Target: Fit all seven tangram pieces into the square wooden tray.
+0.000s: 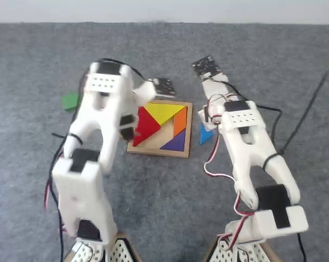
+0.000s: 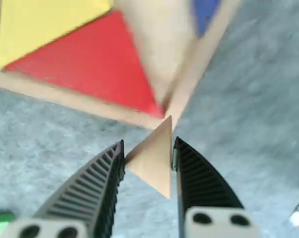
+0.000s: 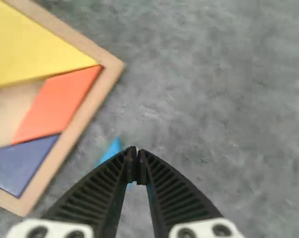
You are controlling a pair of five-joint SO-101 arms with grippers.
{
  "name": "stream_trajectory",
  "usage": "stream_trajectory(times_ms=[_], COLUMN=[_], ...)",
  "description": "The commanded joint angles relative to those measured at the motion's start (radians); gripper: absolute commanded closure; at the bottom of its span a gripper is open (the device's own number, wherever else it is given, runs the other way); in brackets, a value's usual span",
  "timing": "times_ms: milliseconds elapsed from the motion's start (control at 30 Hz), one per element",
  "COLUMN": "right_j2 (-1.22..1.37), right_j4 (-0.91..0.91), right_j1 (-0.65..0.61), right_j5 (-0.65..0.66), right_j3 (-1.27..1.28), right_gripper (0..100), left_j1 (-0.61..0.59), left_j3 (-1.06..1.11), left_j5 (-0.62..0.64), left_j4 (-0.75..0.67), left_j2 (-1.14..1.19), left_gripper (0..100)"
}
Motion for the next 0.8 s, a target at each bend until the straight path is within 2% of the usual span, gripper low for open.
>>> stream_trajectory(times_ms=[0,167,267,400,567,767], right_j2=[-0.12,-0.147,-0.148,-0.15,-0.148,-0.148], right_j4=[0.001,0.001,0.001,0.001,0.001,0.001], right_j1=[0.062,0.128,0.125,0.102,0.07,0.067], right_j5=[-0.054,-0.135,-0.161,-0.161,-0.16,-0.16], right_j3=[0.003,0.003,0.005,0.021,0.028,0.028], right_gripper=[99.1,99.1,99.1,99.1,99.1,99.1], left_j1=[0.092,0.242,0.253,0.262,0.229,0.17], left_j3=[0.26,0.516,0.576,0.561,0.417,0.274], left_j5=[0.15,0.247,0.245,0.247,0.325,0.324], left_j4=[-0.158,-0.382,-0.52,-0.537,-0.531,-0.511], left_j2=[-0.29,-0.41,-0.387,-0.298,-0.164,-0.04], left_gripper=[86,86,86,86,86,79])
